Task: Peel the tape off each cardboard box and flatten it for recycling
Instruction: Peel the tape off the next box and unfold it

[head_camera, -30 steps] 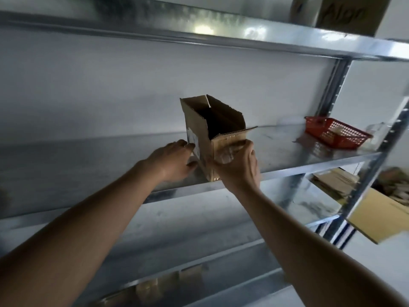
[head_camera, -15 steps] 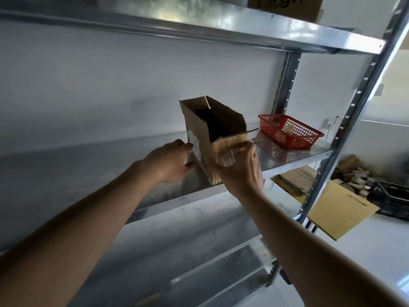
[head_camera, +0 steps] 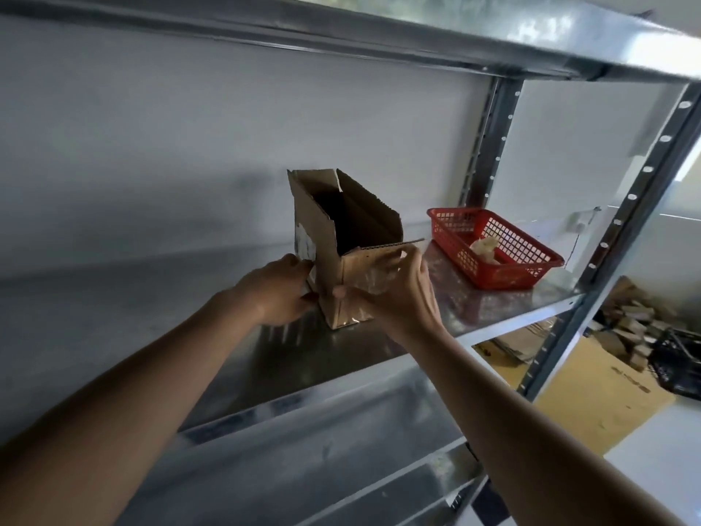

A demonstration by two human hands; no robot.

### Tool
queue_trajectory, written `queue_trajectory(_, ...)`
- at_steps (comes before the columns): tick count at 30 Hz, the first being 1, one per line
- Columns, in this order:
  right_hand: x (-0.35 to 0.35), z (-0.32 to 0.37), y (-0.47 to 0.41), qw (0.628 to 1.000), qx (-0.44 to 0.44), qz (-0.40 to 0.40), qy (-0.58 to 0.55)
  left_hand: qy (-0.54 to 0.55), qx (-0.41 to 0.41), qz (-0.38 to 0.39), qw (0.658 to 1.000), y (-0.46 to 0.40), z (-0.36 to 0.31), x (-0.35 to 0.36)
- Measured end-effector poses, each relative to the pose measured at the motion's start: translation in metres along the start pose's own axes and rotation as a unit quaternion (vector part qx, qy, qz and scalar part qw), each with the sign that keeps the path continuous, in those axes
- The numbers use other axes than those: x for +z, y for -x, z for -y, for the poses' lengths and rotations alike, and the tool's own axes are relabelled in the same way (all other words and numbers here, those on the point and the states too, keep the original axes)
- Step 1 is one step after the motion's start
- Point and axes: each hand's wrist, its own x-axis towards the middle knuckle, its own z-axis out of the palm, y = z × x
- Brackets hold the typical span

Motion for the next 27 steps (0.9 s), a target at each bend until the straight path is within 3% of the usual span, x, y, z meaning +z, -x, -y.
queue_trajectory(2,-0.013,-0.004,-0.015,0.999,-0.038,0.005,-0.037,0.002,-0.027,0.001,1.000,-0.004,-0.004,0.001)
queue_trajectory(5,-0.032,-0.005,-0.034,0.982,-0.183,-0.045,0.010,0.003,-0.073,0.001,0.997,-0.001,-0.012,0.007)
queue_trajectory(7,-0.043,-0.002,-0.044,0.949,-0.301,-0.040,0.078,0.013,-0.105,0.000,0.994,0.003,-0.020,0.010)
queue_trajectory(10,-0.057,0.002,-0.060,0.878,-0.438,0.031,0.189,0.014,-0.129,-0.003,0.992,0.009,-0.035,0.016)
queue_trajectory(12,-0.060,0.004,-0.066,0.855,-0.448,0.065,0.251,0.018,-0.135,-0.008,0.991,0.013,-0.044,0.018)
queue_trajectory(18,-0.065,0.014,-0.058,0.869,-0.379,0.105,0.300,0.040,-0.143,-0.023,0.989,0.026,-0.058,0.025)
queue_trajectory(22,-0.071,0.018,-0.058,0.856,-0.362,0.126,0.347,0.038,-0.142,-0.015,0.989,0.031,-0.052,0.023)
queue_trajectory(27,-0.069,0.015,-0.058,0.882,-0.345,0.177,0.269,0.021,-0.129,-0.015,0.991,0.030,-0.046,0.021)
